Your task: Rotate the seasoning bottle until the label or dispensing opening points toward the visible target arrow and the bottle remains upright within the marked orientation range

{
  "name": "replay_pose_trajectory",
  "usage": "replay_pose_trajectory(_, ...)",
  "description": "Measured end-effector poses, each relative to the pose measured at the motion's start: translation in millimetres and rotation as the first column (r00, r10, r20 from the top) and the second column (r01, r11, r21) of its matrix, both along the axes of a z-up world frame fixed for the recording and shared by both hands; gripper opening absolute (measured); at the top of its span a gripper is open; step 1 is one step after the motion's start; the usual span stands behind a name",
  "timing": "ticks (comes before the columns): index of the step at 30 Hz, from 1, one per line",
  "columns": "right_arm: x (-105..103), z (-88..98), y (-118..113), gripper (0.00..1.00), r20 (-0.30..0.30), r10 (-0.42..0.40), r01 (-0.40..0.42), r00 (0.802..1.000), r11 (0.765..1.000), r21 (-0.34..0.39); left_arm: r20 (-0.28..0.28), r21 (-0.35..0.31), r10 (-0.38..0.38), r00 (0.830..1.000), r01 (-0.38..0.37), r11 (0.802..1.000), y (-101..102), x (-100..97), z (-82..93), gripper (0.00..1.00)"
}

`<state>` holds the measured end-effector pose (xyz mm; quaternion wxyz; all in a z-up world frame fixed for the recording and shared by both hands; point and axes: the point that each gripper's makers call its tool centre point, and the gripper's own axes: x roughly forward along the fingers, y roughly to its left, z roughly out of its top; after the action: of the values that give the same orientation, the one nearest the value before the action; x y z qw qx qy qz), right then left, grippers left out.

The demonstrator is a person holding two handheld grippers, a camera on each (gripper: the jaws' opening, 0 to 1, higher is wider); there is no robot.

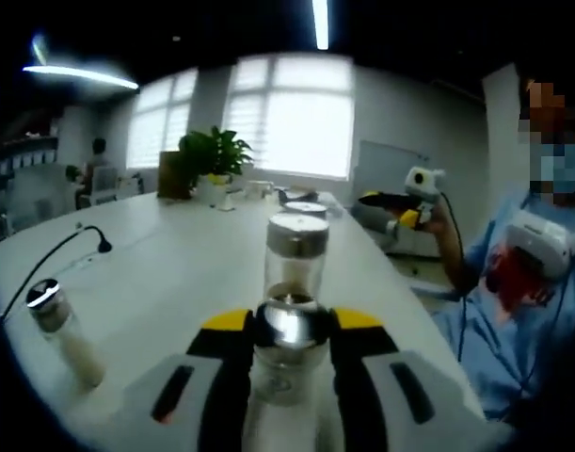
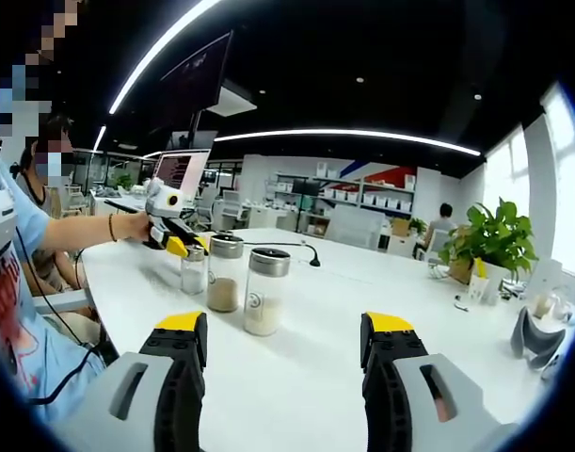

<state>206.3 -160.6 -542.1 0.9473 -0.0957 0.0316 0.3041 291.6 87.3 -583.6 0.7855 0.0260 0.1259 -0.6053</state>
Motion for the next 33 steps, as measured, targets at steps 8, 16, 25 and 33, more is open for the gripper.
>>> replay_pose_trajectory(8, 0.3, -0.1, 0.0, 0.67, 0.0, -0.001, 0.001, 1.0, 1.0, 0.0, 0.006, 0.006, 0.081, 0.997, -0.081, 0.997, 1.6, 4.3, -0.1, 0.33)
replay_pose_trajectory(16, 1.1, -0.1, -0.7, 0.67, 0.0, -0.003, 0.003, 1.0, 1.0, 0.0, 0.011, 0.004, 0.164, 0.986, -0.164, 0.987, 1.9, 7.0, 0.1, 0.33)
replay_pose_trajectory(25, 0.6, -0.4, -0.5, 0.67, -0.001, -0.004, 0.004, 1.0, 1.0, -0.002, 0.017, 0.012, 0.273, 0.962, -0.273, 0.962, 3.7, 11.3, 0.1, 0.33)
replay_pose_trajectory(33, 0.9, -1.1, -1.4, 0.67, -0.005, -0.006, 0.006, 1.0, 1.0, -0.004, 0.012, 0.05, 0.388, 0.921, -0.389, 0.92, 4.7, 14.1, 0.5, 0.33)
